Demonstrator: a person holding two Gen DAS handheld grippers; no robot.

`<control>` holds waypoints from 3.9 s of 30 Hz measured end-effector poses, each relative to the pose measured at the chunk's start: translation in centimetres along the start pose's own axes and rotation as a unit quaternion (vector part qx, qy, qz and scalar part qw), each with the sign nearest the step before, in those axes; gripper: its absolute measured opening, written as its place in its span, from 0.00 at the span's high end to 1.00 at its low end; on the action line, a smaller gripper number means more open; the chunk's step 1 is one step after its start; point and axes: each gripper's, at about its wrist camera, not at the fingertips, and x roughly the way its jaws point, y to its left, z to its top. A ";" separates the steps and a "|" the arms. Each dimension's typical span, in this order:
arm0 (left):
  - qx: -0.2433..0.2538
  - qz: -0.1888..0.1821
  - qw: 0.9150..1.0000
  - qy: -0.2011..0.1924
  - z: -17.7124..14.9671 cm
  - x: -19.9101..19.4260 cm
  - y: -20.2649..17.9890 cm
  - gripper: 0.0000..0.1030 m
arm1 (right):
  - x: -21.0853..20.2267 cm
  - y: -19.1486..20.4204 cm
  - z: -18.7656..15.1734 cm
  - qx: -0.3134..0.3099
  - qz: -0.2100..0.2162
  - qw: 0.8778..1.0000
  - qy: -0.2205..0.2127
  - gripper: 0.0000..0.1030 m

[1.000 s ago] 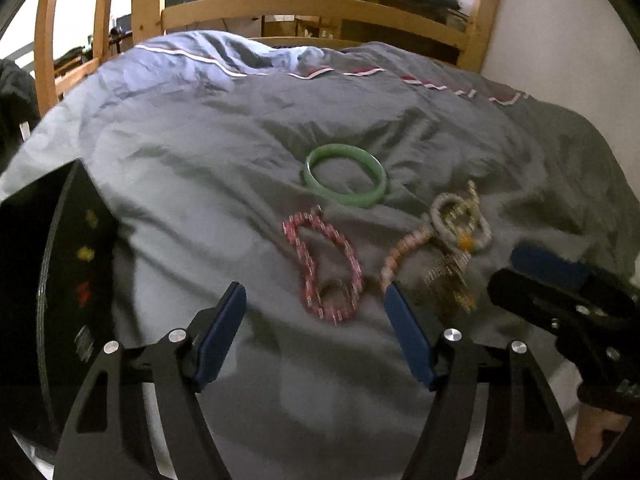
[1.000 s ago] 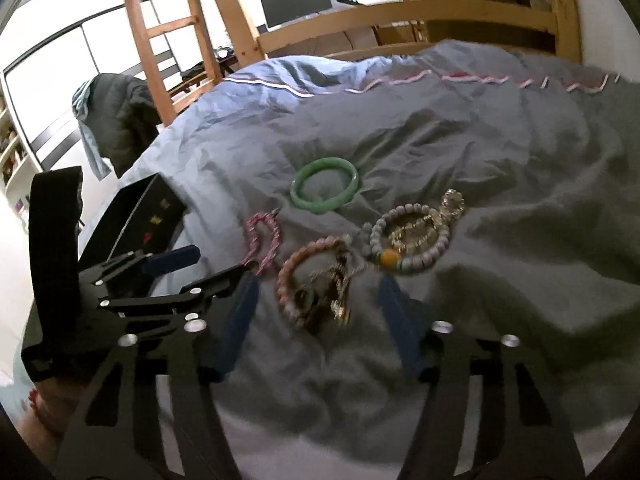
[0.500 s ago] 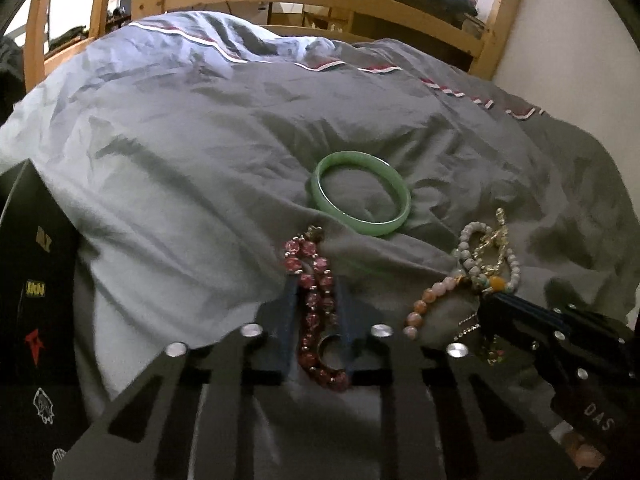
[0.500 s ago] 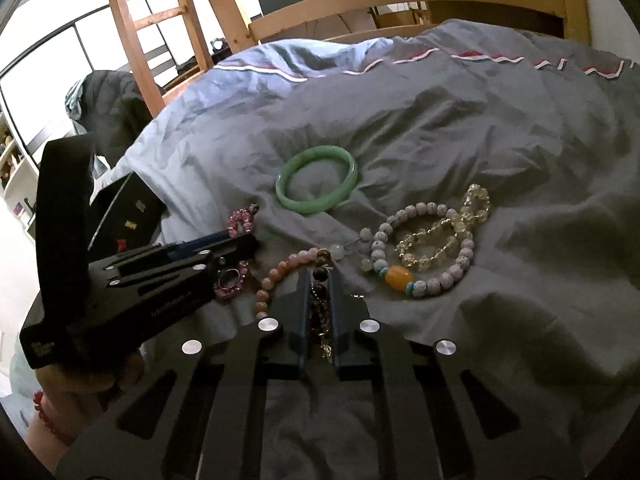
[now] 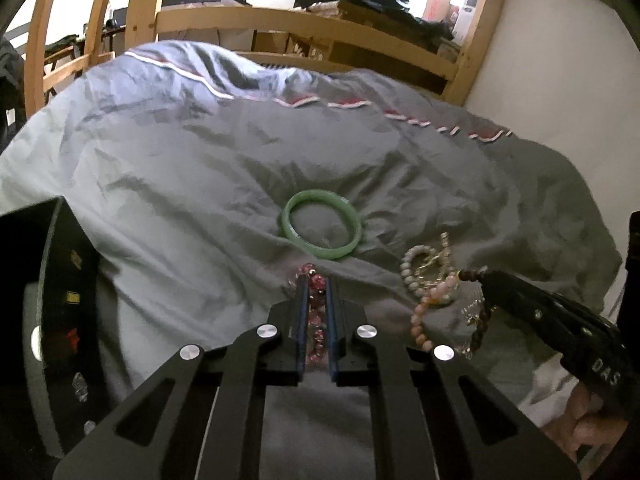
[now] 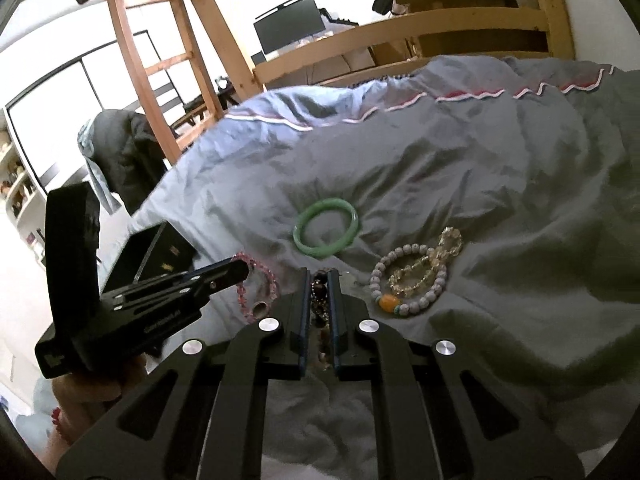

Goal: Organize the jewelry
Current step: 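Carry both held bracelets toward the open black box with both tools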

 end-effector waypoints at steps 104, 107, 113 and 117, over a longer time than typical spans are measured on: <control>0.010 0.071 0.997 0.012 -3.1 -14.2 3.4 0.92 | 4.2 5.7 -4.1 -0.104 -0.052 0.979 0.168 0.91; 0.013 0.069 0.997 0.009 -3.2 -14.3 3.1 0.92 | 2.6 5.8 -3.1 -0.087 -0.037 0.985 0.144 0.91; 0.016 0.069 0.997 0.005 -3.0 -14.6 2.9 0.92 | -0.1 7.0 -0.7 -0.080 -0.016 0.991 0.111 0.91; 0.021 0.071 0.997 0.000 -2.7 -14.9 2.8 0.92 | -1.5 8.5 0.8 -0.087 -0.006 0.992 0.094 0.91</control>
